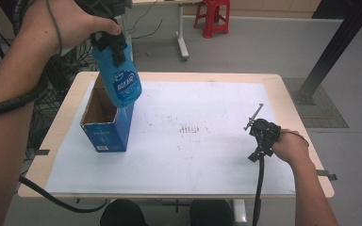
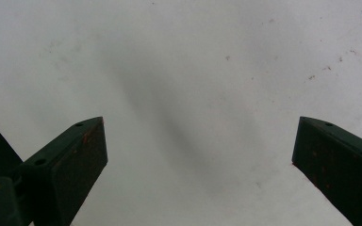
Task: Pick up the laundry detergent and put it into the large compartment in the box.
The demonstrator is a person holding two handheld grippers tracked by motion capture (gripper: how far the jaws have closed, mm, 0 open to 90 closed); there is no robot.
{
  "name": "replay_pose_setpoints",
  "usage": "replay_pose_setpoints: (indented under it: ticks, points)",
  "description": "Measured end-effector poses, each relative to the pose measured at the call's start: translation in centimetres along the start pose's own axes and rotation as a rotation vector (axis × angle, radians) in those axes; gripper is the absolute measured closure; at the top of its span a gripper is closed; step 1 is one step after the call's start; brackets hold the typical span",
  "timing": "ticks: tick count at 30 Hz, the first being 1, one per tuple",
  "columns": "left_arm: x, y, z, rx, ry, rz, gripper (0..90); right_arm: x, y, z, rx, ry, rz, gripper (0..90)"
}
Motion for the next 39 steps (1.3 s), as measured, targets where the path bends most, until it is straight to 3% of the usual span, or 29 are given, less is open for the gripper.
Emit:
replay_pose_setpoints:
  ticks: [10, 27, 39]
  points:
    - [2.2, -0.1, -0.9, 0.019, 0.142, 0.024, 37.8, 0.0, 0.0, 0.1, 0.0, 0.001, 0.0, 3.5]
    - [4.7, -0.4, -1.9, 0.023, 0.325, 0.06, 37.9, -0.1, 0.0, -0.1, -0.009, 0.004, -0.002, 3.4]
    - [5.9, -1.5, -1.9, 0.037, 0.404, 0.063, 37.9, 0.1, -0.1, 0.1, -0.007, 0.007, -0.001, 3.5]
Point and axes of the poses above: each handheld gripper's, and its own axes: y roughly backward along the jaws, z roughly out of its top, x roughly to its left, the point moved 8 cm from there along -y, roughly forward along the jaws, and after that the axes turned 7 degrees about -y, right-handed, at the moved point
